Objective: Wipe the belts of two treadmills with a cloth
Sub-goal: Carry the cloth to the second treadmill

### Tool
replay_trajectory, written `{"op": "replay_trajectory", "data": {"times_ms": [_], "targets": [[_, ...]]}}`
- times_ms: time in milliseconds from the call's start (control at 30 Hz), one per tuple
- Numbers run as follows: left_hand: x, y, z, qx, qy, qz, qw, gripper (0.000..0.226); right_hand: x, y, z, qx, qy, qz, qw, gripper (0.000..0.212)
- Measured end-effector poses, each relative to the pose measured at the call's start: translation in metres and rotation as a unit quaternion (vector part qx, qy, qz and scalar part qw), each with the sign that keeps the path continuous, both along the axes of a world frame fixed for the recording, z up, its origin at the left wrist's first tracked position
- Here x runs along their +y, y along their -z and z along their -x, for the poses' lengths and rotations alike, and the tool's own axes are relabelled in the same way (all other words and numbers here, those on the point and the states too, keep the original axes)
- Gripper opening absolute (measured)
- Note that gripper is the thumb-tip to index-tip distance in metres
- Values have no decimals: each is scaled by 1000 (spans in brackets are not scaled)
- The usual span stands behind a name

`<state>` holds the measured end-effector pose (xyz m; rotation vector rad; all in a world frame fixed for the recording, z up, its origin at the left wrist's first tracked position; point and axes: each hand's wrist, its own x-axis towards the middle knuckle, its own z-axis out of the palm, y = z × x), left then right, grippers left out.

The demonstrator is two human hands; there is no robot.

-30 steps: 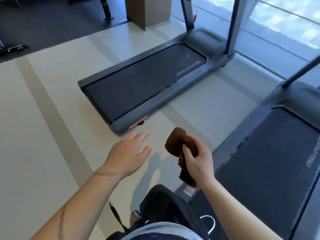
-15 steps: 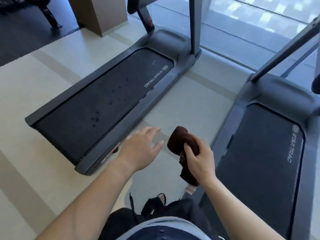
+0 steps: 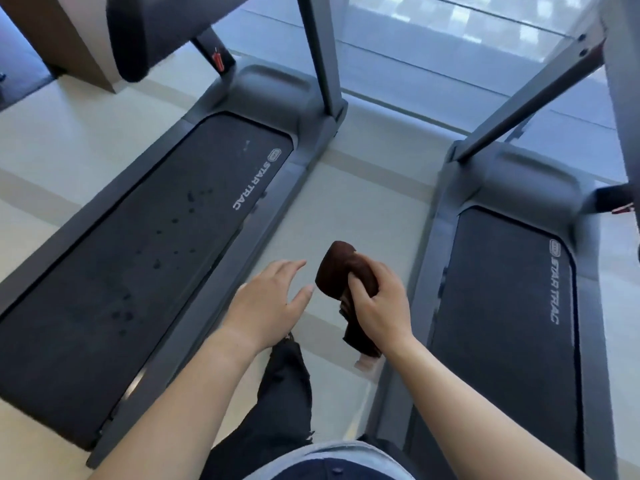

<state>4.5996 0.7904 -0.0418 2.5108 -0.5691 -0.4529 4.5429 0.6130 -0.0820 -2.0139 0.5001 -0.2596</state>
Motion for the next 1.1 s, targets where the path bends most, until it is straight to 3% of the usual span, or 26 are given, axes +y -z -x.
{"op": "replay_trajectory", "data": {"times_ms": [300,533,767,1100], "targets": [[-81,-22,-194,-25,102,-34,994,50,-72,-14,-151,-5,72,13,997,34],[-119,-21,-274,-10,67,-25,997,49,-124,-9,-254,-16,64,5,998,34],[-162,-7,-339,2,-76,-52,996,50,-180,8,-372,-2,-91,28,995,33],[-218,2,-388,42,-256,-39,965,49,-227,21,-497,35,-296,61,953,40]]}}
